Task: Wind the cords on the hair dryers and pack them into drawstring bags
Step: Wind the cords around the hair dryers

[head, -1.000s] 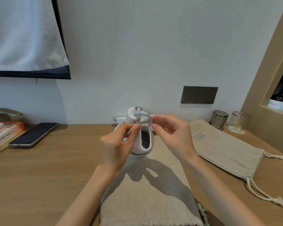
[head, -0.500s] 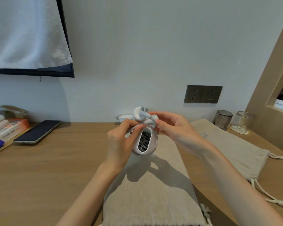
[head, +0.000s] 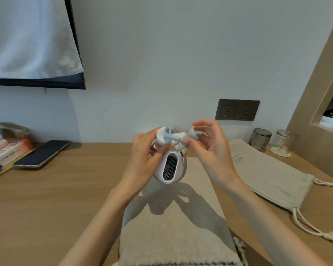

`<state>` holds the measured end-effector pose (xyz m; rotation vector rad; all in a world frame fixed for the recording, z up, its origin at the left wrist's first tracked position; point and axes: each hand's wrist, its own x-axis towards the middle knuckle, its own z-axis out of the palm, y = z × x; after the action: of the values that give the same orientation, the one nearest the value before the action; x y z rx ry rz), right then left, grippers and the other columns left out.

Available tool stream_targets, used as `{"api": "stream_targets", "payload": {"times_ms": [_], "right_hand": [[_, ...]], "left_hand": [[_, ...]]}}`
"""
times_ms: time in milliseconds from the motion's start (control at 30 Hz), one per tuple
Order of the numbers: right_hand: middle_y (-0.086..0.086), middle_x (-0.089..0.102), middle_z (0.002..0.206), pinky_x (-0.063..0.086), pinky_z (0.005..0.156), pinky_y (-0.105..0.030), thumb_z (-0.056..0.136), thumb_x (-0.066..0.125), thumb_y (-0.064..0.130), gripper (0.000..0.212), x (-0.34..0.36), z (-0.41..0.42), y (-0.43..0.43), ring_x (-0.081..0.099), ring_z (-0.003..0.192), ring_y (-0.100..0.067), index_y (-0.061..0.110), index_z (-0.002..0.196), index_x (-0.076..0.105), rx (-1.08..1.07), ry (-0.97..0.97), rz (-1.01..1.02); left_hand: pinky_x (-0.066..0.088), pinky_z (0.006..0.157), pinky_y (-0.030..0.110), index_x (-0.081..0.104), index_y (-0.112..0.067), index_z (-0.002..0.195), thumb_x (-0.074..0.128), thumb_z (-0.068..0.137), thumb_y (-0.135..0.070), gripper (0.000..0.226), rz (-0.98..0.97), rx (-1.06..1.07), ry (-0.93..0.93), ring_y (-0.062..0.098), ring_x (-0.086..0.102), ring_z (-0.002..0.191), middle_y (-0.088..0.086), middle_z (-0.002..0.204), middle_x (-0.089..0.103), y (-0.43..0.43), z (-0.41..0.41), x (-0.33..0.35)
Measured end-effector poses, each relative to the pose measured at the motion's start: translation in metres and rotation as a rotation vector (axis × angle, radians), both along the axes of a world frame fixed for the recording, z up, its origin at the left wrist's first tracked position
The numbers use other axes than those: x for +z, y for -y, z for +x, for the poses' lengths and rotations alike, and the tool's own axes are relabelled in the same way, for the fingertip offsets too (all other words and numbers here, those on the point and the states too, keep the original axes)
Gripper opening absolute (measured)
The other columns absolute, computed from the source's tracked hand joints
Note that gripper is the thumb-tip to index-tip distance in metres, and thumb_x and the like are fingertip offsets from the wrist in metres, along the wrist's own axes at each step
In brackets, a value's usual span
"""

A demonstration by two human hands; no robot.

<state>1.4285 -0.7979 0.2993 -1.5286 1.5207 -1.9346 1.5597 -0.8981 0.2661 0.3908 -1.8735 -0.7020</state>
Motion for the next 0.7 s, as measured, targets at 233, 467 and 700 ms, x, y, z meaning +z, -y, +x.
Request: {"api": "stream_targets", "payload": {"times_ms": [233,467,700], "right_hand": [[-0.015,0.066,0.105,0.057,0.079,-0.03,0.083,0.062,-0.002,0.033,0.018,-0.011,-0.011,0.069,0.095,-0.026,0.008,0.113,0.049,0.114,0.496,-0.115],[-0.01,0.07,0.093,0.059,0.075,-0.027,0.075,0.061,0.008,0.042,0.023,-0.011,-0.024,0.07,0.087,-0.018,-0.001,0.116,0.054,0.328,0.801,-0.086],[-0.008,0.069,0.081,0.057,0.08,-0.032,0.084,0.055,0.016,0.023,0.02,-0.011,-0.034,0.07,0.077,-0.015,-0.001,0.098,0.064,0.318,0.895,-0.033]], "left_hand": [[0.042,0.078,0.009,0.053,-0.031,0.114,0.058,0.092,-0.018,0.025,0.133,-0.051,-0.022,-0.001,0.06,0.095,-0.011,0.102,0.065,0.013,0.003,-0.003],[0.046,0.083,0.022,0.048,-0.037,0.113,0.051,0.087,-0.025,0.029,0.143,-0.072,-0.017,0.011,0.06,0.1,-0.006,0.106,0.064,0.013,0.002,-0.006],[0.048,0.085,0.032,0.047,-0.05,0.108,0.052,0.086,-0.032,0.029,0.134,-0.023,0.017,0.008,0.06,0.096,-0.014,0.103,0.063,0.015,0.004,-0.005]]}}
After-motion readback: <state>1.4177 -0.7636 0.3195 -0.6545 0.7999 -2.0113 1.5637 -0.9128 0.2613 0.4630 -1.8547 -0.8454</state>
